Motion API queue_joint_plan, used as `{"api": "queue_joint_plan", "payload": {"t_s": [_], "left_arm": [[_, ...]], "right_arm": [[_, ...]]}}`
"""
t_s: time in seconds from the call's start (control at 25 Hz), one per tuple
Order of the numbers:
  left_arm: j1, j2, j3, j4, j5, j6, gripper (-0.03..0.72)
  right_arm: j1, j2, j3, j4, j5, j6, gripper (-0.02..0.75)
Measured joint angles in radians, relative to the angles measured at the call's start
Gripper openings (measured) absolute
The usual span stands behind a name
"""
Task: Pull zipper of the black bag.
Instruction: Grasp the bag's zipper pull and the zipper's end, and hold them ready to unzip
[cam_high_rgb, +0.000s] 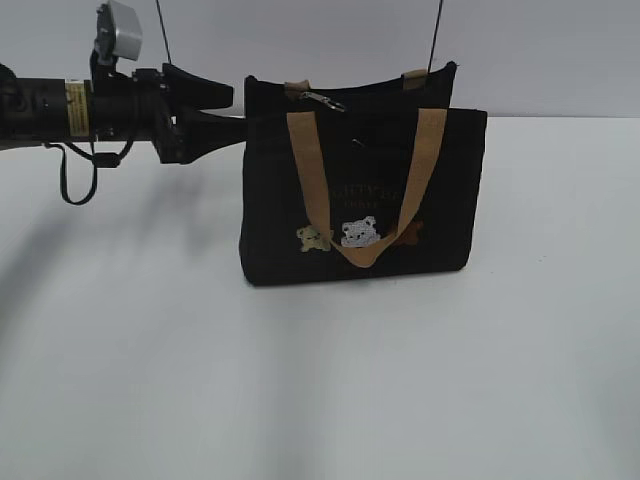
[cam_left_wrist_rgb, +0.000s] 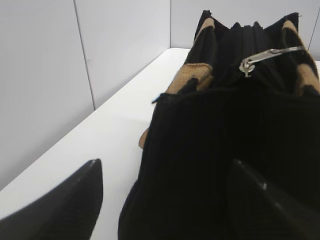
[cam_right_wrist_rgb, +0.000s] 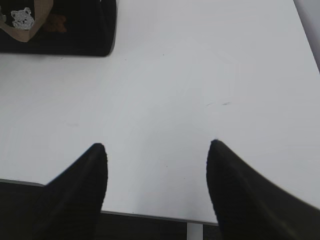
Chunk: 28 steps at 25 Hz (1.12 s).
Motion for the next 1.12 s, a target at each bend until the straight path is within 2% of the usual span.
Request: {"api": "queue_joint_plan", "payload": {"t_s": [0.16, 0.36, 0.44, 0.68, 0.8, 1.12], "left_arm": [[-0.033, 0.058, -0.08, 0.019, -0.009, -0.035, 0.587], [-0.053, 0.084, -0.134, 0.024, -0.008, -0.055, 0.524], [-0.055, 0.086, -0.135, 0.022, -0.001, -0.056, 0.456], [-0.056, 0.088, -0.135, 0.022, 0.02, -0.056, 0.129], [-0.057, 0.088, -0.135, 0.025, 0.02, -0.056, 0.037], [-0.057, 0.088, -0.135, 0.041, 0.018, -0.056, 0.034]], "right_arm": [[0.0, 0.0, 0.0, 0.0, 0.0, 0.0, 0.475], [0.0, 0.0, 0.0, 0.0, 0.0, 0.0, 0.475], [0.0, 0.0, 0.0, 0.0, 0.0, 0.0, 0.475], [0.0, 0.0, 0.0, 0.0, 0.0, 0.0, 0.475], [0.0, 0.0, 0.0, 0.0, 0.0, 0.0, 0.475], [0.0, 0.0, 0.0, 0.0, 0.0, 0.0, 0.475]]}}
